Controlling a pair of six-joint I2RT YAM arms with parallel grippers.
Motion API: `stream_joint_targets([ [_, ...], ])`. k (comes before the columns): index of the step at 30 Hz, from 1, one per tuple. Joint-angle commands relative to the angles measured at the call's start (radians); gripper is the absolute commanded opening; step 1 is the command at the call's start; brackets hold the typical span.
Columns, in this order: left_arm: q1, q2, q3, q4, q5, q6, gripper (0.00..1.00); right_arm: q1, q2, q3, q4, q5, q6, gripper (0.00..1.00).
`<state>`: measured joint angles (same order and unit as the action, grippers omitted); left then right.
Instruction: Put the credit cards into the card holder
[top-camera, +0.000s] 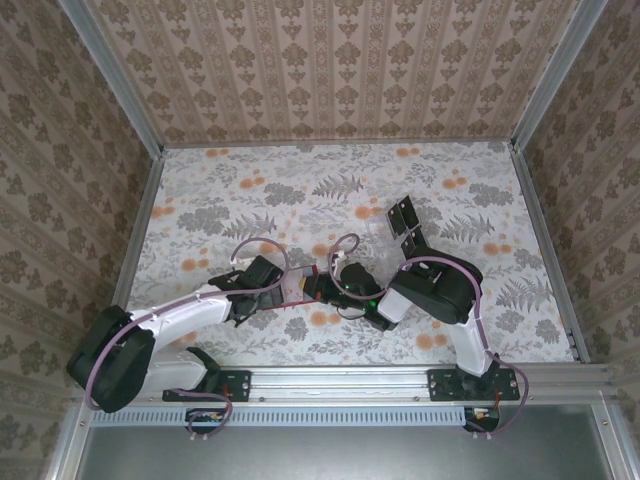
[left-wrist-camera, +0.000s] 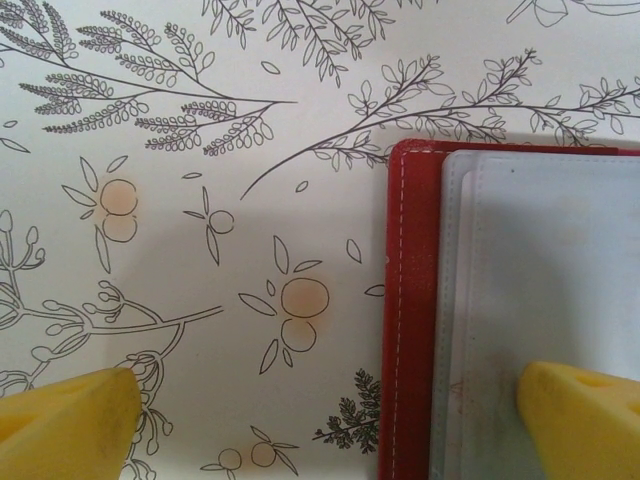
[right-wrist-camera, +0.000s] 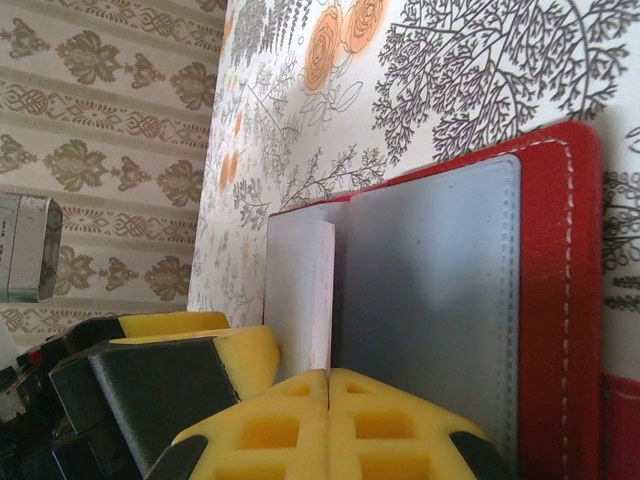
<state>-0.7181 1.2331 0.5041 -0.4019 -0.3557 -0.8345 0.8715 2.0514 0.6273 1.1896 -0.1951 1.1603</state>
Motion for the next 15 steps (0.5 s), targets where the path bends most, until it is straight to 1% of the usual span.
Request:
stream_joint_targets([
  [1, 0.005, 0.001, -0.015, -0.064, -0.001, 0.005, 1.0, 0.007, 0.042, 0.017, -0.07, -0.042, 0.005, 0.0],
  [8, 0.005, -0.001, -0.016, -0.067, -0.002, 0.005, 1.0, 0.0, 0.048, 0.013, -0.08, -0.049, 0.017, 0.0],
  [15, 0.005, -0.004, -0.013, -0.069, -0.004, 0.005, 1.0, -0.005, 0.035, -0.025, -0.055, -0.028, 0.05, 0.0],
])
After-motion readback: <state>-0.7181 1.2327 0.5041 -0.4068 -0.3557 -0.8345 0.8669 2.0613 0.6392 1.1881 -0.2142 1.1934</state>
